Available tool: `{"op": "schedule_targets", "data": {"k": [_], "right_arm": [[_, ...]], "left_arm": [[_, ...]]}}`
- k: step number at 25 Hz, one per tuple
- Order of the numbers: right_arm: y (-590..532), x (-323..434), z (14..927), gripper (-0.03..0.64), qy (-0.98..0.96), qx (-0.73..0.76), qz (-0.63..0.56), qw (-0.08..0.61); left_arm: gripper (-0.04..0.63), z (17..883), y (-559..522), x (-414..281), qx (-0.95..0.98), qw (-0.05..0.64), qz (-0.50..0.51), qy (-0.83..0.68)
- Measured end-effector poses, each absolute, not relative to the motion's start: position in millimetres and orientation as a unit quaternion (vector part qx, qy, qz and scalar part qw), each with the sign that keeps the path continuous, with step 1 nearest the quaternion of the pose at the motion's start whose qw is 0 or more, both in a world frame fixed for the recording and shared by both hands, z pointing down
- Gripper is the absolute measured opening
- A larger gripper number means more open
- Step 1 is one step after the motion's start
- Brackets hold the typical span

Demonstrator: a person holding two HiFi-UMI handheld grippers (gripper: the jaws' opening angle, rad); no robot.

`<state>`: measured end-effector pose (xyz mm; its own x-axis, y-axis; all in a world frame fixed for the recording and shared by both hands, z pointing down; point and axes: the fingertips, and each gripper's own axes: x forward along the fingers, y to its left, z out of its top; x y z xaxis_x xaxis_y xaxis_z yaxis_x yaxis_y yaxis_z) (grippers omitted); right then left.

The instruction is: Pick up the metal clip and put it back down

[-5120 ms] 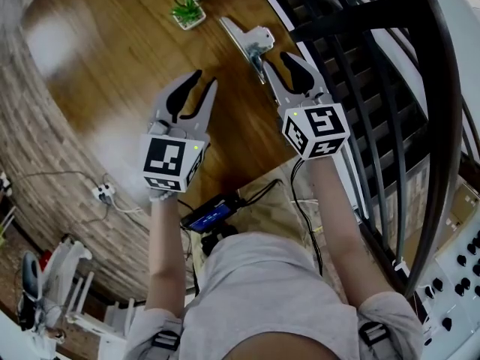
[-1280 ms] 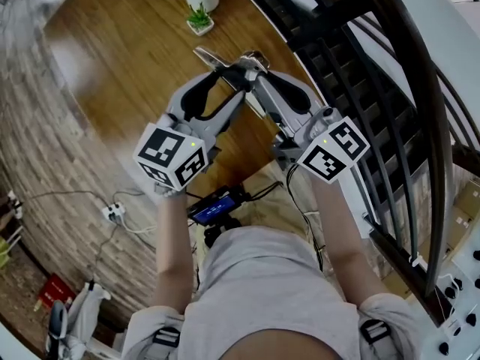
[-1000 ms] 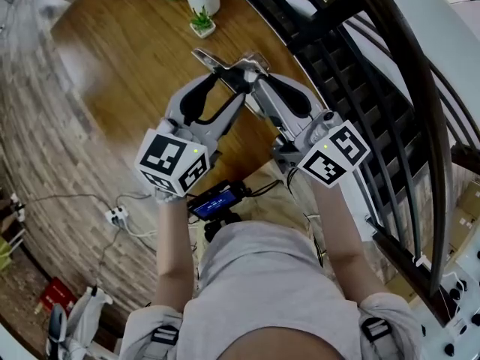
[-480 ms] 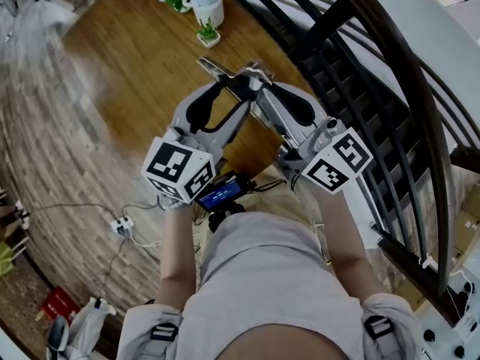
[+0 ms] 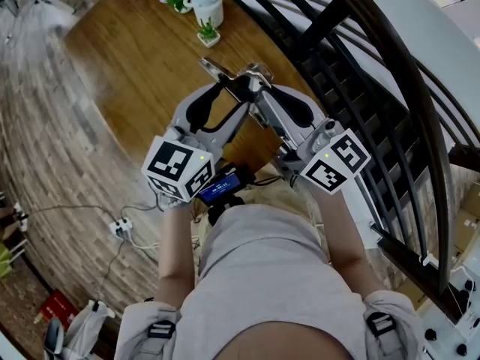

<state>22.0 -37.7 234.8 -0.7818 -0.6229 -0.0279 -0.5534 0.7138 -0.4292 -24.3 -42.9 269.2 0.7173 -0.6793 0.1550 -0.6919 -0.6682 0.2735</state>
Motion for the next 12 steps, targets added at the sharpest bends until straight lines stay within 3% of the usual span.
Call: {"op": "schedule_targets", "data": {"k": [12], "right_arm": [[-38.8,23.2,237.5,0.025,0.919,-0.323,-0.210,0.085]], "left_arm": [[0.244,271.1,-44.0,-23.0,0.914,0.157,0.022,-0.374]]}}
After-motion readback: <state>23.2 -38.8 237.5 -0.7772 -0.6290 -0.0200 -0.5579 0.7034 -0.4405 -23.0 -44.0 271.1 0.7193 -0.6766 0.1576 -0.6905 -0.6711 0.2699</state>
